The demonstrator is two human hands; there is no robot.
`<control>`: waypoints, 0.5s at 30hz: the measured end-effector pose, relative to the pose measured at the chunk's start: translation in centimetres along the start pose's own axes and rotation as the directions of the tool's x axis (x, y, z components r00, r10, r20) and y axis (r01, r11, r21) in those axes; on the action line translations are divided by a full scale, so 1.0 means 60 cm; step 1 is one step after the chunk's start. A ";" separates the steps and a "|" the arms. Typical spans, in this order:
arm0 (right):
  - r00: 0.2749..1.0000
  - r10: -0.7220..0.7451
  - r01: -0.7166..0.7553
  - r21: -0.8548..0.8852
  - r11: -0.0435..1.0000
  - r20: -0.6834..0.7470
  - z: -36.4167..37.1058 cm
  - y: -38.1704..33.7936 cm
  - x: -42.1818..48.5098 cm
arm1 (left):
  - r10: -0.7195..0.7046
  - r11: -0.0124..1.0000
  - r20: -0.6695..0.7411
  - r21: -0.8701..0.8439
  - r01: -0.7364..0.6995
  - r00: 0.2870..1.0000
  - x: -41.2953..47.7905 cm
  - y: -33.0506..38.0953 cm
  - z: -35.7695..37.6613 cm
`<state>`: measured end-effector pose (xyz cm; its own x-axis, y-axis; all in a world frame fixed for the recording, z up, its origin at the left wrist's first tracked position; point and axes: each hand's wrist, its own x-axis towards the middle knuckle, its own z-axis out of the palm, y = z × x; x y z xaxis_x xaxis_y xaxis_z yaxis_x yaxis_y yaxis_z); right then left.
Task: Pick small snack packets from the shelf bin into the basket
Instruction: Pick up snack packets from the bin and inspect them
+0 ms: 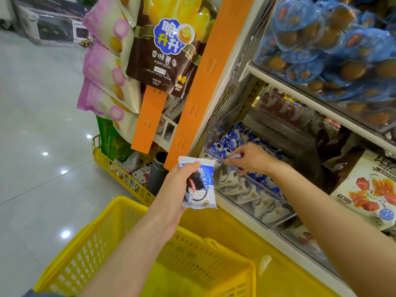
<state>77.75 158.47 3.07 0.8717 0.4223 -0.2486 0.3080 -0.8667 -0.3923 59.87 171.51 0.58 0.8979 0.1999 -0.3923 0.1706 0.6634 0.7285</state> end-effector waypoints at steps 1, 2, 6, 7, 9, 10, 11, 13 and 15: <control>1.000 0.000 -0.001 0.029 1.000 0.027 0.004 0.002 0.002 | -0.007 1.000 0.003 -0.021 0.007 1.000 0.001 0.001 0.001; 0.999 0.001 -0.004 0.068 0.998 0.046 0.005 0.004 0.002 | -0.015 0.999 0.007 -0.037 0.015 1.000 0.001 0.002 0.001; 0.996 -0.001 -0.016 0.197 0.980 0.086 -0.006 0.015 -0.001 | -0.036 0.999 0.019 -0.029 0.036 0.999 0.002 0.002 0.000; 0.998 -0.003 -0.008 0.168 0.986 0.068 -0.006 0.017 -0.004 | -0.004 1.000 0.020 -0.025 0.004 1.000 0.004 0.000 -0.001; 1.000 -0.003 0.003 0.060 0.998 -0.001 -0.003 0.017 -0.011 | 0.079 0.997 0.029 0.011 -0.080 0.996 0.005 -0.007 -0.001; 0.998 -0.008 0.009 0.014 1.000 -0.061 0.000 0.014 -0.015 | 0.117 0.992 0.037 0.043 -0.118 0.992 0.005 -0.011 -0.002; 0.989 -0.015 0.014 -0.002 1.000 -0.150 0.003 0.010 -0.021 | 0.149 0.985 0.049 0.086 -0.153 0.988 0.006 -0.013 -0.002; 0.929 -0.045 0.080 0.079 0.994 -0.366 0.008 -0.009 -0.046 | 0.197 0.964 0.067 0.167 -0.206 0.978 0.008 -0.019 -0.004; 0.868 -0.133 0.275 0.241 0.931 -0.478 0.018 -0.032 -0.087 | 0.223 0.948 0.079 0.214 -0.235 0.972 0.009 -0.022 -0.005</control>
<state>72.19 158.22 4.17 0.8982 0.3546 0.2598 0.4345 -0.6267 -0.6469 60.02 170.93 -0.76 0.9424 0.2851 -0.1748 0.0381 0.4276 0.9032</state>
